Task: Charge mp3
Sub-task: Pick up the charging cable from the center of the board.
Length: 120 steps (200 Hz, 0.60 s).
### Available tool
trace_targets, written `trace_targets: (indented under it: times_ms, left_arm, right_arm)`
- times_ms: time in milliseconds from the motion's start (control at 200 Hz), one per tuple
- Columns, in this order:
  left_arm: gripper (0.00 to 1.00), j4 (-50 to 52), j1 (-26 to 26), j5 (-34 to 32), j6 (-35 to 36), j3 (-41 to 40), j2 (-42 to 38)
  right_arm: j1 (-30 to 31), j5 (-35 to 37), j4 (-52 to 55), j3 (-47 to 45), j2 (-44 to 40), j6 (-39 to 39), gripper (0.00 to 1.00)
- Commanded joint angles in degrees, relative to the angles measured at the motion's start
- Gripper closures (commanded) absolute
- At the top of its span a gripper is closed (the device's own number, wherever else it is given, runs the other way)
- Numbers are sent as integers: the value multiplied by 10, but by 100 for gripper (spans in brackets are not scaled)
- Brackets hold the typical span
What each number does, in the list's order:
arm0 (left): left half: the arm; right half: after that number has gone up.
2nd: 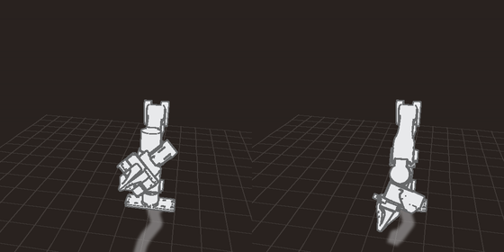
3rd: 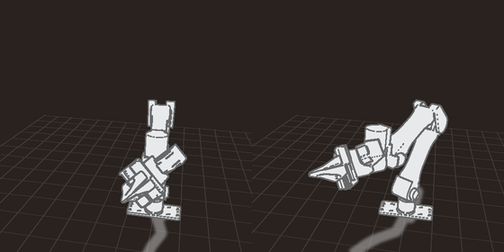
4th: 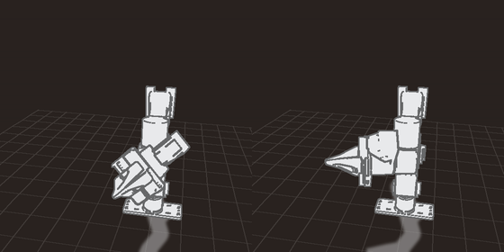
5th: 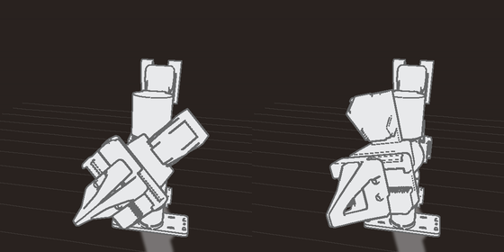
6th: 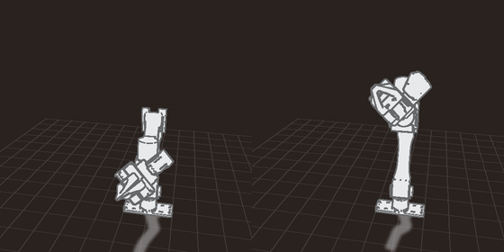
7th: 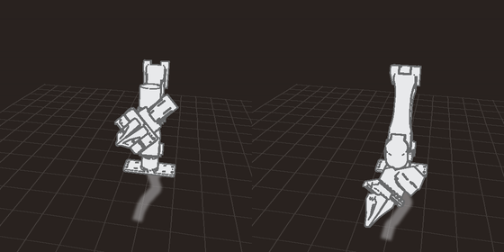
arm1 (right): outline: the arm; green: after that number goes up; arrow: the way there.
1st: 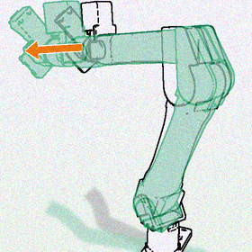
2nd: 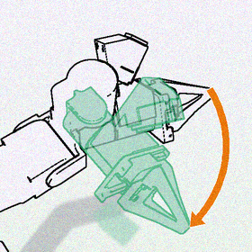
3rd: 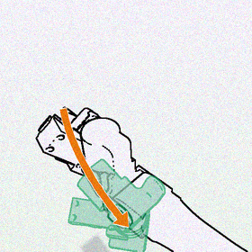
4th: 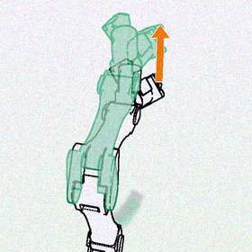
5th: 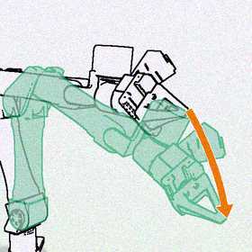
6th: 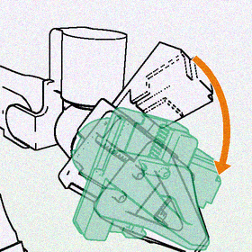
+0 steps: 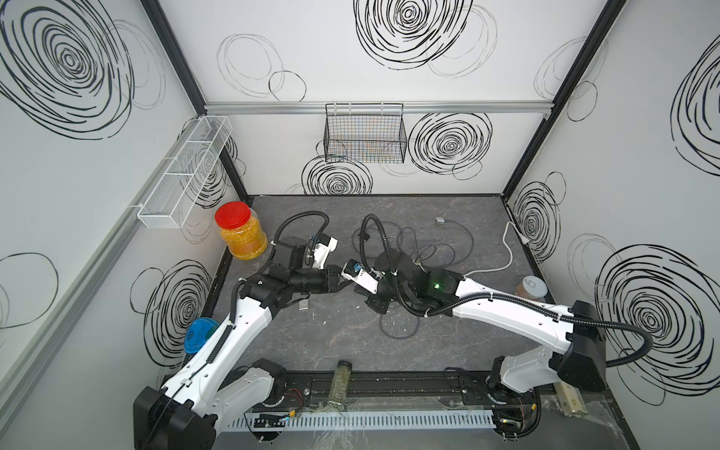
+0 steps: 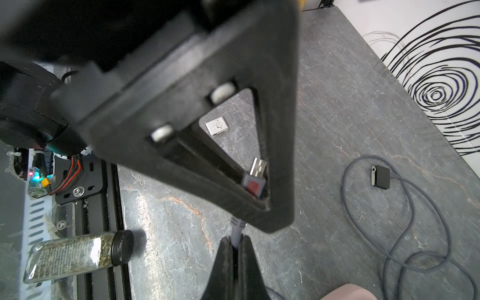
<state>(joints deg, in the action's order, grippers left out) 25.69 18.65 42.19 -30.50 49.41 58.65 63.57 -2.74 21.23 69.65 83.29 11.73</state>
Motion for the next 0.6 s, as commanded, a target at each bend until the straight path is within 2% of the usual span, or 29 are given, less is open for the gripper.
trace_targets:
  times_ms: [0, 360, 595]
  left_arm:
    - [76, -15, -14, 13, 3, 13, 0]
    - [72, 3, -16, 37, 28, 13, -1]
    - [78, 12, -15, 37, 36, 13, -7]
  right_arm:
    - [7, 16, 19, 9, 4, 11, 100]
    - [8, 31, 4, -4, -8, -2, 100]
    - [9, 29, 19, 4, 0, -7, 100]
